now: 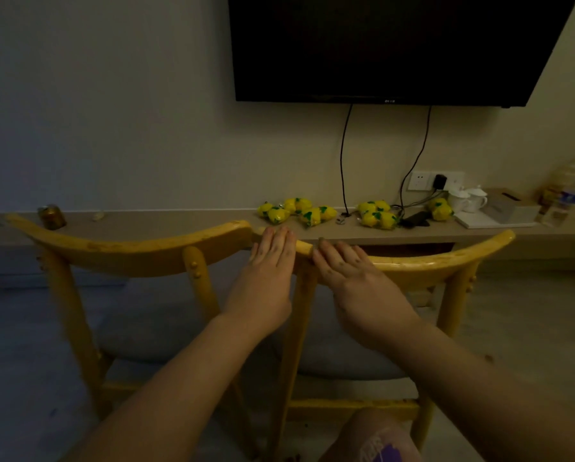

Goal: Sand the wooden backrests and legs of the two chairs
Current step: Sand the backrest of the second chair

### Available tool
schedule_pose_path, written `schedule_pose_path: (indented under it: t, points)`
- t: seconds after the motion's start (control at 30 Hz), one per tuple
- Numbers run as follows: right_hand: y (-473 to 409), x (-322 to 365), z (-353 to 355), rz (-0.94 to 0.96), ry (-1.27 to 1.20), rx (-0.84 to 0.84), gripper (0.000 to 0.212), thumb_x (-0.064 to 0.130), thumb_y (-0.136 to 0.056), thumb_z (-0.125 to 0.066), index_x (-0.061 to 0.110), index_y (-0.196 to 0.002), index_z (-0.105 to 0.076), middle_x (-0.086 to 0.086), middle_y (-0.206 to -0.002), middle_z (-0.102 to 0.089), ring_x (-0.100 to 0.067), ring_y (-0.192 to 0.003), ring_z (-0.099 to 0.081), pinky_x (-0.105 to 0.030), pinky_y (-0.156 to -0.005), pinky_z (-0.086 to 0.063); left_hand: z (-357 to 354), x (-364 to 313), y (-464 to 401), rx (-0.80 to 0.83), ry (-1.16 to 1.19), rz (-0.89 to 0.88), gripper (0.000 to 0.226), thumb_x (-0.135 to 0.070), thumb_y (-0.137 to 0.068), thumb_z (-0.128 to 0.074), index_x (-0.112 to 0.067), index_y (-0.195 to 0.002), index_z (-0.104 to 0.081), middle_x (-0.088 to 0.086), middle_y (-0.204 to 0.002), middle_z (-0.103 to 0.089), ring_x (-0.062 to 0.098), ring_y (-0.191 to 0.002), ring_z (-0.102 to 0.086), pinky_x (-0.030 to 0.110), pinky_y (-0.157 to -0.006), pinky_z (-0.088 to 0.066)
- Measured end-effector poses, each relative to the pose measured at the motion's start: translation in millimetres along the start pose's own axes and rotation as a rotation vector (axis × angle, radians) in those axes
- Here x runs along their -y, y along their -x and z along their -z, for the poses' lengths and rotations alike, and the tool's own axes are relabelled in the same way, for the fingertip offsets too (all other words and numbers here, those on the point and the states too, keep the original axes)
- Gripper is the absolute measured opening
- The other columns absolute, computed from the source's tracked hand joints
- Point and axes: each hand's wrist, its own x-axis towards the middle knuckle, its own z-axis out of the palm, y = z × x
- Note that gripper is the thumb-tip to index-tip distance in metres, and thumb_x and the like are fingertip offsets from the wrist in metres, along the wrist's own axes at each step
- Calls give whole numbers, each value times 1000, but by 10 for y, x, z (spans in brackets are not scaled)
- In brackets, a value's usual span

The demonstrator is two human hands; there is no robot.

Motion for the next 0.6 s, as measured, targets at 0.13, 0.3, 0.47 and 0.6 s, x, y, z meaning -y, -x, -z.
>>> schedule_pose_path:
  t: [0.13,0.3,0.47,0.6]
  points:
    - [90,-255,53,36,-16,42,73,16,-100,-36,31,-162,-1,6,-171,-3,-15,-157,-2,-34,-125,-1,27,-4,15,16,-61,-3,101,-3,-85,-51,-14,-160,15,5,-170,16,24,-155,19,39,-123,10]
    - [389,-606,121,1,24,82,73,18,-100,-34,35,-159,7,8,-170,-1,-16,-157,0,-31,-123,4,150,-82,19,42,-98,14,97,-12,-90,-51,-12,-161,15,8,-170,17,26,-155,19,39,-120,16]
    - [172,-310,75,47,19,71,73,16,-100,-35,25,-163,0,1,-171,-3,-22,-158,-1,-36,-125,4,132,-382,-40,-41,-135,-92,95,-20,-89,-49,-8,-161,10,12,-169,21,28,-155,23,44,-127,8]
    - [301,-479,108,39,17,77,75,15,-101,-36,29,-162,5,5,-171,4,-16,-157,5,-33,-127,4,-21,-485,-74,44,-98,-103,99,-20,-90,-54,-11,-161,14,8,-169,23,23,-156,20,42,-127,6]
